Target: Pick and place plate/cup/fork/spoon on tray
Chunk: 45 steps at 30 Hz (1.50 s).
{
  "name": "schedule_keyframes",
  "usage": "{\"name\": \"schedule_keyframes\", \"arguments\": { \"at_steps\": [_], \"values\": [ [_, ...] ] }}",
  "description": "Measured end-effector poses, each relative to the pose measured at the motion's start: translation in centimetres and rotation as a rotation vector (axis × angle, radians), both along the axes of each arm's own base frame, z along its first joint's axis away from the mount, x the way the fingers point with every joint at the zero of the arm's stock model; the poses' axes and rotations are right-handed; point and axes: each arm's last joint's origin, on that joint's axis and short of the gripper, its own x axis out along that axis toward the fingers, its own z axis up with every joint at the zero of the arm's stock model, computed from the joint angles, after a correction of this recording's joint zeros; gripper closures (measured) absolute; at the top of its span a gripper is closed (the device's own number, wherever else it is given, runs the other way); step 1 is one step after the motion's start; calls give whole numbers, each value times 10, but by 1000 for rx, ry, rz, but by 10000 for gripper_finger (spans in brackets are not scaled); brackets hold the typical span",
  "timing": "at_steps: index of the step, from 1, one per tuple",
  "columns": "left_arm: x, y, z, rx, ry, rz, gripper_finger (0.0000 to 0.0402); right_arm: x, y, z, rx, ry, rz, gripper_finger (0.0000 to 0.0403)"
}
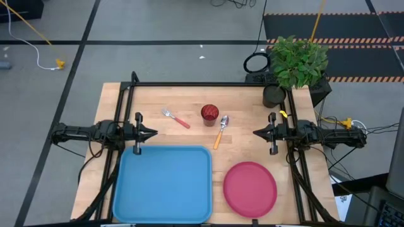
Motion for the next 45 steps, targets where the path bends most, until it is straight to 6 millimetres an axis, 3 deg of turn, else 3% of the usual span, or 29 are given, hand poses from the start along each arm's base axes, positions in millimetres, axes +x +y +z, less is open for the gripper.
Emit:
{"name": "schedule_keyframes", "arguments": {
  "at_steps": [16, 23, 28, 35, 40, 45],
  "values": [
    [0, 1, 3, -28, -36, 24, 366, 0, 0, 0, 0, 0, 0, 403],
    [-6, 1, 28, -3, -281, 37, 366, 0, 0, 0, 0, 0, 0, 403],
    [-17, 2, 66, 120, -385, 75, 366, 0, 0, 0, -14, -4, -1, 403],
    [-23, 3, 139, 161, -377, 86, 366, 0, 0, 1, -73, -5, -4, 403],
    [-10, 2, 196, 216, -309, 109, 366, 0, 0, 1, -101, -7, -4, 403],
    [16, 1, 246, 235, -249, 143, 366, 0, 0, 2, -102, -13, -5, 403]
  ]
}}
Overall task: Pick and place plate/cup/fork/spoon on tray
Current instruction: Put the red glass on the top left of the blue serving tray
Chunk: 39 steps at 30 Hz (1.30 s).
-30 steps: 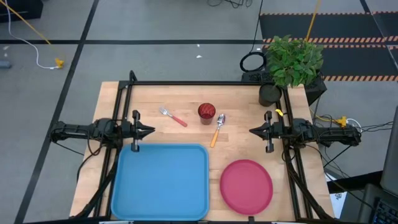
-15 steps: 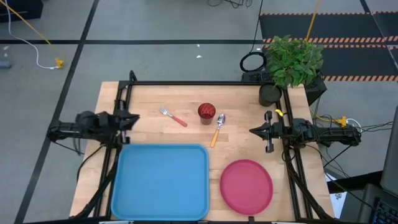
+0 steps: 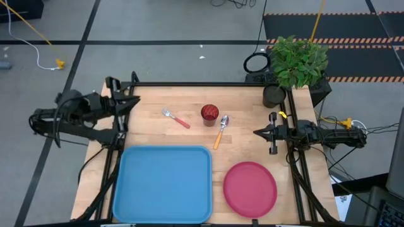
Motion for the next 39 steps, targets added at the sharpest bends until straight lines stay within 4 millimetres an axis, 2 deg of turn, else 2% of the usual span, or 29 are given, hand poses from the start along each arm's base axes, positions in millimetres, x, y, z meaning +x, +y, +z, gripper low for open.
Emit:
{"name": "schedule_keyframes", "arguments": {
  "at_steps": [5, 8, 11, 16, 20, 28, 33, 36, 39],
  "values": [
    [30, -2, 43, 58, 77, 3, 366, 0, 0, 0, 0, 0, 0, 403],
    [53, 3, 60, 77, 180, 41, 366, 0, 0, 0, 0, 0, 0, 403],
    [80, 12, 67, 83, 318, 90, 366, 0, 0, 0, 0, 0, 0, 403],
    [130, 36, 59, 99, 536, 120, 366, 0, 0, 0, 33, -1, 2, 403],
    [166, 56, 37, 93, 675, 29, 366, 0, 0, 0, 109, -3, 5, 403],
    [230, 97, -36, 51, 951, 38, 366, 0, 0, 0, 262, -8, 12, 403],
    [256, 110, -86, 36, 1144, 17, 343, 0, 0, 0, 333, -10, 15, 403],
    [267, 113, -109, 17, 1223, 8, 312, 0, 0, 0, 359, -10, 17, 403],
    [274, 113, -124, 11, 1266, 0, 278, 0, 0, 0, 366, -10, 17, 403]
  ]
}}
